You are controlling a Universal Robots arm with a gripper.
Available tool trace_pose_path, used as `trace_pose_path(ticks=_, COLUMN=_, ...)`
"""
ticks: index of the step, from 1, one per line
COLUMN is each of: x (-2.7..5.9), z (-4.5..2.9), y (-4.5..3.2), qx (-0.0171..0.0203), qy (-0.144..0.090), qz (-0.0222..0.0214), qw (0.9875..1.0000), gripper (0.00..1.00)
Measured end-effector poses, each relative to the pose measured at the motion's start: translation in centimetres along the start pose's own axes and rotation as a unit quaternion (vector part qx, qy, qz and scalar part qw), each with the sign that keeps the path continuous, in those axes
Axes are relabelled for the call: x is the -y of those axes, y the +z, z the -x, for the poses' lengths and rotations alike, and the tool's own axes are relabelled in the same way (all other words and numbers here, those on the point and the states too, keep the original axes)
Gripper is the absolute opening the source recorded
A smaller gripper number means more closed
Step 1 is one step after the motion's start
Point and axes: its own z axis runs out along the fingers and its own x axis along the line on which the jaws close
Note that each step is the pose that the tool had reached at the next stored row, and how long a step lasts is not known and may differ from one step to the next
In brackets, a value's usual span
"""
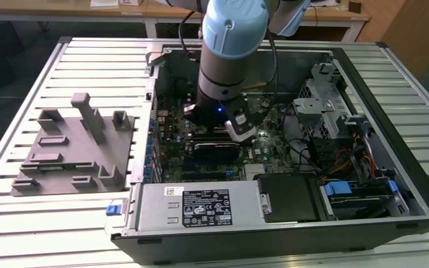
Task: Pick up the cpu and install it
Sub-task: 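Install the second cpu locking lever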
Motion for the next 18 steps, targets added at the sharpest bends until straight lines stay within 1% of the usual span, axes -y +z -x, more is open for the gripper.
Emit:
trace_pose_path(ticks=11, x=0.63, z=-0.07, y=-0.15, qx=0.0010, qy=0.000, qz=0.0017, qw=1.0000, gripper=0.11)
trace_pose_path(ticks=13, x=0.68, z=-0.08, y=-0.17, qx=0.0011, qy=0.000, qz=0.0029, qw=1.0000, gripper=0.11)
trace_pose_path(ticks=15, x=0.70, z=-0.07, y=-0.10, qx=0.0014, qy=-0.001, qz=0.0072, qw=1.0000, gripper=0.11)
trace_pose_path(ticks=18, x=0.72, z=-0.12, y=-0.01, qx=0.0020, qy=-0.002, qz=0.0163, qw=0.9999, gripper=0.11)
